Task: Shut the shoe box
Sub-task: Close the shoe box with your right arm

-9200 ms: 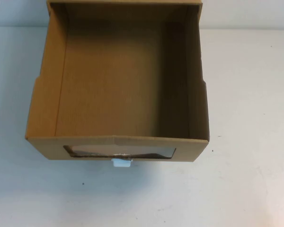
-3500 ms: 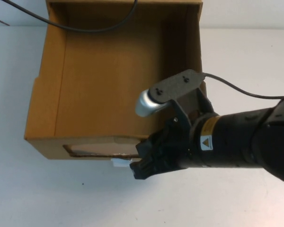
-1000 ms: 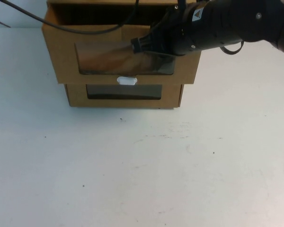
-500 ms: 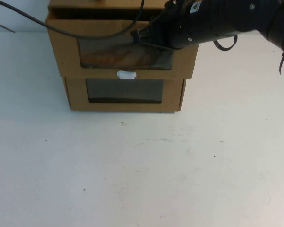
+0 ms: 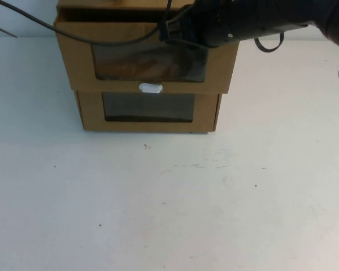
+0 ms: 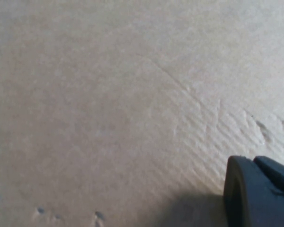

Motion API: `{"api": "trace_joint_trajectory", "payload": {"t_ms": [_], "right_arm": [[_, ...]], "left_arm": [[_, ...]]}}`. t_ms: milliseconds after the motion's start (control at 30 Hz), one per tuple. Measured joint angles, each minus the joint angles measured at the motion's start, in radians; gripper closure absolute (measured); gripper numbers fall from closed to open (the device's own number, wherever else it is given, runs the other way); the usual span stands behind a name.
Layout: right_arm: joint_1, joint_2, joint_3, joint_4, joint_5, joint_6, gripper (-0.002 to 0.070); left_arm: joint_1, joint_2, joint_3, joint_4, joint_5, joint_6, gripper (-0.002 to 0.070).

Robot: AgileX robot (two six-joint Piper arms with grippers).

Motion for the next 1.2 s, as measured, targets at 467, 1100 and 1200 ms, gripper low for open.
{"api": "trace_joint_trajectory", "payload": {"t_ms": [467, 1100, 1200], "right_arm": [[-0.036, 0.037, -0.011, 0.116, -0.019, -0.089, 0.0689], [-0.035, 0.11, -0.032, 0.143, -0.143, -0.1, 0.0689], [-0.035, 0.14, -0.059, 0.143, -0.166, -0.1, 0.0689]], "left_arm": [[0.0, 0.0, -0.002, 0.0, 0.0, 0.0, 0.068], [0.0, 0.0, -0.002, 0.0, 0.0, 0.0, 0.068], [0.0, 0.0, -0.002, -0.002, -0.002, 0.0, 0.068]]}}
